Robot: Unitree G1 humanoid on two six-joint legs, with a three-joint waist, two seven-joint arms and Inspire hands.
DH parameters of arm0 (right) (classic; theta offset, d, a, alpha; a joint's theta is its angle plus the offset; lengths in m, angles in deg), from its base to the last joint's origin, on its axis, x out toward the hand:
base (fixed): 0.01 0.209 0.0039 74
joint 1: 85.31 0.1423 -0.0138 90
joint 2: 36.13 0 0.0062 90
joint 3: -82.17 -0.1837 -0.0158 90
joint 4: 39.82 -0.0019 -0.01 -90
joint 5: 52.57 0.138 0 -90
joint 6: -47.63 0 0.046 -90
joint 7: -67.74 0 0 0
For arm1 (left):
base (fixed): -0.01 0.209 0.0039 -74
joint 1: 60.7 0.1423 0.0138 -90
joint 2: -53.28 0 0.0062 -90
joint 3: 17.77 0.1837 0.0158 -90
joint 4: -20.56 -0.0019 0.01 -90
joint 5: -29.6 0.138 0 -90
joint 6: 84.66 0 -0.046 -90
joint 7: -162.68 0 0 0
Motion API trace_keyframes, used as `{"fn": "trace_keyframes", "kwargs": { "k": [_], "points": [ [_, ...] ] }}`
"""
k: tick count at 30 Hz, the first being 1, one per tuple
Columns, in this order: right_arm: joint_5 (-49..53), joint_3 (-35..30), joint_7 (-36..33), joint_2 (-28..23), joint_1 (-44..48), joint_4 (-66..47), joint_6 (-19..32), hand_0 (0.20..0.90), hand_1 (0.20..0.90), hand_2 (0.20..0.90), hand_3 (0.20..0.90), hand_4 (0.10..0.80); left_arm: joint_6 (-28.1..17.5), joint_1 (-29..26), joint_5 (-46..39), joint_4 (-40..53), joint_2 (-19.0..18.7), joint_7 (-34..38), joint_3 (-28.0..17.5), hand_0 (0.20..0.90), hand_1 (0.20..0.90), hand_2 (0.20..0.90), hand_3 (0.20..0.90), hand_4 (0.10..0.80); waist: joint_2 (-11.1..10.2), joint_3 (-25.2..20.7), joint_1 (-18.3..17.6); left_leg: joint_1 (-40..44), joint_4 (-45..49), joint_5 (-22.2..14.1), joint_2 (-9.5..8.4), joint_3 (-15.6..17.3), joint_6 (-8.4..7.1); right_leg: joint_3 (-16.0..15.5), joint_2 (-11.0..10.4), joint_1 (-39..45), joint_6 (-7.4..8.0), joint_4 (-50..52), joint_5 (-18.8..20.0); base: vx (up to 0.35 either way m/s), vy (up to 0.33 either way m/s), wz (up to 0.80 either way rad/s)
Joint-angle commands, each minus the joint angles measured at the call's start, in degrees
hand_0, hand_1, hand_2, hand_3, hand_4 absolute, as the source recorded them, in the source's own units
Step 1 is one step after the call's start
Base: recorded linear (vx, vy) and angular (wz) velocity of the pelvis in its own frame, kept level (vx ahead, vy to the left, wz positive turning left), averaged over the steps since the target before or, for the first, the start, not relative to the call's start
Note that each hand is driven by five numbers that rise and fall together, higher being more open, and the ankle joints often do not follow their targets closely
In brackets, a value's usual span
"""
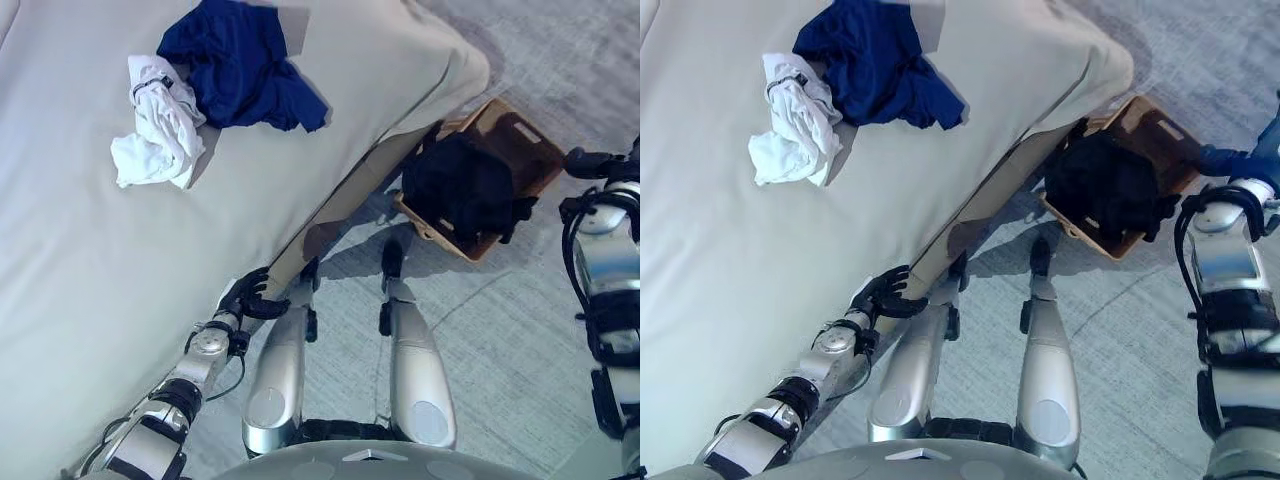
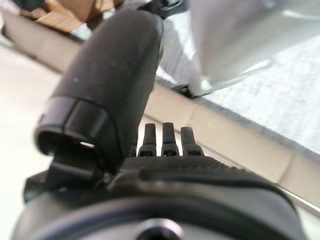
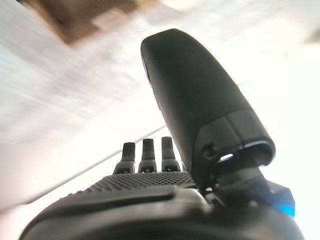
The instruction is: Pick up the clothes from the bed and place them into the basket
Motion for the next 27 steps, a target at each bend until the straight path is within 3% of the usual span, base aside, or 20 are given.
{"fn": "trace_keyframes", "kwargs": {
  "k": [1,5,9,11,15,24,27],
  "points": [
    [-0.7,-0.3,8.0,-0.3,1.4,-10.6,10.5,0.900,0.900,0.900,0.900,0.800,-1.5,4.2,1.1,-2.9,0.3,0.6,-1.9,0.900,0.900,0.900,0.900,0.800,-4.0,-5.7,0.2,2.2,3.8,-6.9,-0.98,0.3,0.93,-2.3,2.5,3.8,-0.75,1.2,-1.2,0.101,0.191,-0.09],
    [5.0,5.4,23.0,3.6,3.1,-10.2,22.4,0.900,0.900,0.900,0.900,0.800,-1.6,5.3,2.4,-5.1,1.2,0.1,-2.8,0.900,0.900,0.900,0.900,0.800,-5.3,-8.5,2.6,5.1,4.4,-8.5,-2.10,-0.2,1.37,-3.6,0.7,8.4,-0.36,-0.7,-0.7,0.125,0.146,0.00],
    [3.0,10.6,25.1,6.7,7.6,-2.6,29.7,0.900,0.900,0.900,0.900,0.800,-1.1,6.5,3.7,-6.5,0.8,-0.1,-2.3,0.900,0.900,0.900,0.900,0.800,-6.5,-10.1,6.4,7.0,6.3,-10.1,-3.05,-1.7,1.94,-6.4,-0.9,12.8,0.13,-1.7,-0.5,0.157,0.096,0.31],
    [0.2,13.4,25.1,7.5,11.3,3.2,25.6,0.900,0.900,0.900,0.900,0.800,-0.5,6.5,4.2,-7.1,0.3,-0.2,-1.5,0.900,0.900,0.900,0.900,0.800,-7.0,-10.4,8.5,7.1,7.4,-10.7,-3.55,-2.8,2.21,-7.9,-1.7,14.5,0.47,-2.1,-0.5,0.158,0.070,0.38],
    [-0.9,18.1,19.4,6.6,20.2,15.2,22.8,0.900,0.900,0.900,0.900,0.800,0.9,5.4,3.4,-6.9,-1.8,-0.6,-0.1,0.900,0.900,0.900,0.900,0.800,-7.6,-9.1,12.5,6.1,9.5,-11.5,-4.49,-5.6,2.96,-10.3,-2.9,15.3,1.15,-1.3,-0.3,0.077,0.076,0.44],
    [2.4,25.1,0.7,8.0,43.3,43.3,16.2,0.900,0.900,0.900,0.900,0.800,1.3,1.8,-1.3,-6.4,-4.3,-1.9,3.1,0.900,0.900,0.900,0.900,0.800,-5.5,-3.4,21.7,-1.7,10.9,-9.9,-6.49,-9.8,3.45,-16.4,-5.5,11.6,1.80,1.6,0.4,-0.017,0.082,0.42],
    [2.7,26.4,-0.4,7.7,46.0,47.2,13.1,0.900,0.900,0.900,0.900,0.800,1.1,2.3,-1.9,-6.0,-4.2,-2.1,2.8,0.900,0.900,0.900,0.900,0.800,-5.3,-2.6,23.4,-5.2,11.4,-9.3,-6.78,-10.5,3.31,-18.0,-6.2,9.2,1.99,2.0,0.7,-0.009,0.066,0.36]
  ]
}}
